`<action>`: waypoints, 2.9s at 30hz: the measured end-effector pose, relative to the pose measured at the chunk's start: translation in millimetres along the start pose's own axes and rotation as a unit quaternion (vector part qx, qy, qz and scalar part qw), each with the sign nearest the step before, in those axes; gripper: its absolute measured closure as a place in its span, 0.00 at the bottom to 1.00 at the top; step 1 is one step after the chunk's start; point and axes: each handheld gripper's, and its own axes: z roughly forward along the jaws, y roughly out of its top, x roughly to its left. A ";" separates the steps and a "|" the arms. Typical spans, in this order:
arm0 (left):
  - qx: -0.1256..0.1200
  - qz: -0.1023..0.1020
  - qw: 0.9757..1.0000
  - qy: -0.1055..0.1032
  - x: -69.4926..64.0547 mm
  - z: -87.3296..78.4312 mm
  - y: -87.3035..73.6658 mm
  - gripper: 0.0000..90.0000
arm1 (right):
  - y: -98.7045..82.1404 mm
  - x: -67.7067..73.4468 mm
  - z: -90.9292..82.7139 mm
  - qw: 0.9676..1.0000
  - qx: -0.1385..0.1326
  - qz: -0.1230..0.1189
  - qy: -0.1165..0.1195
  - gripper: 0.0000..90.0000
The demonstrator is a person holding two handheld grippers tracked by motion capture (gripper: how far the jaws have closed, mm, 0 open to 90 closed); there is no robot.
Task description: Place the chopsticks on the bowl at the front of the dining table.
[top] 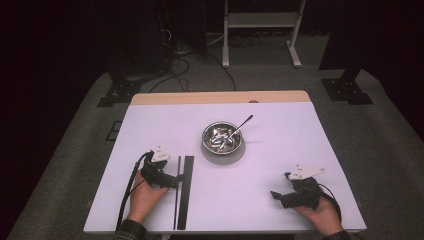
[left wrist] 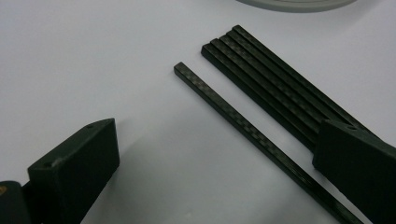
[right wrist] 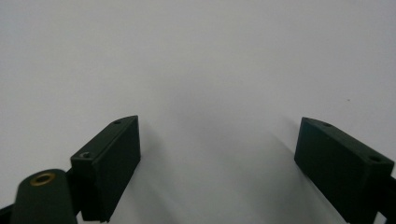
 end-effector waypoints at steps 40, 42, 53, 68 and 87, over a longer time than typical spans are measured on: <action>0.000 0.001 1.000 -0.003 -44.4 -30.5 -29.3 0.00 | 0.1 0.0 0.0 1.000 0.000 0.000 0.000 0.14; 0.000 0.000 1.000 -0.002 -46.6 -31.9 -30.6 0.00 | 0.1 0.0 0.0 1.000 0.000 0.000 0.000 0.14; 0.003 -0.002 1.000 0.002 -63.5 -44.8 -42.5 0.00 | 0.1 0.0 0.0 1.000 0.000 0.000 0.000 0.14; -0.002 -0.005 1.000 0.004 -81.2 -60.8 -58.8 0.00 | 0.2 0.1 0.1 1.000 0.000 0.001 0.000 0.14; 0.011 -0.009 1.000 0.010 -80.8 -73.5 -67.7 0.00 | 0.2 0.0 0.1 1.000 0.000 0.001 0.000 0.14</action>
